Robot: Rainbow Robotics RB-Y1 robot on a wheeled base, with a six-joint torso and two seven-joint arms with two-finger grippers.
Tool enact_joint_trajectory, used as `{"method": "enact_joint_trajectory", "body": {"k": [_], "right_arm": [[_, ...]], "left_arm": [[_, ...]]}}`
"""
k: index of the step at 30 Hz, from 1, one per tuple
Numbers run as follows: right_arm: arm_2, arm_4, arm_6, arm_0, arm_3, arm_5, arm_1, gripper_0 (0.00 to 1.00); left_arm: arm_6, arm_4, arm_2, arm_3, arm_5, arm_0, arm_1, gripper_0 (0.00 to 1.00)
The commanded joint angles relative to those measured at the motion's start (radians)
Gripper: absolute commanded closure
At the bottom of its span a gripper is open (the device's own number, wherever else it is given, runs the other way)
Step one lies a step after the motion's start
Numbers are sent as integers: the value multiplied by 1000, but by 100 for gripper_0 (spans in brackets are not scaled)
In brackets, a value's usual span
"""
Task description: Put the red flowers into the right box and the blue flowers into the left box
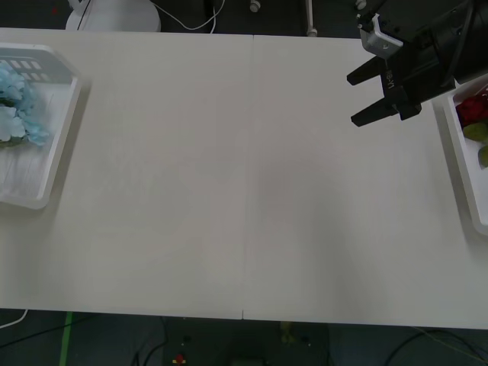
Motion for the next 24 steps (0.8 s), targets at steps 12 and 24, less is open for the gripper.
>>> {"method": "enact_joint_trajectory", "body": {"k": [12,24], "right_arm": [[-2,-1,-14,2,-23,1,-27,1],[-2,-1,-14,2,-23,1,-27,1]], "left_arm": [[8,422,-36,-246,230,42,72,6],[-179,661,-249,-487,245,94,78,0]]}}
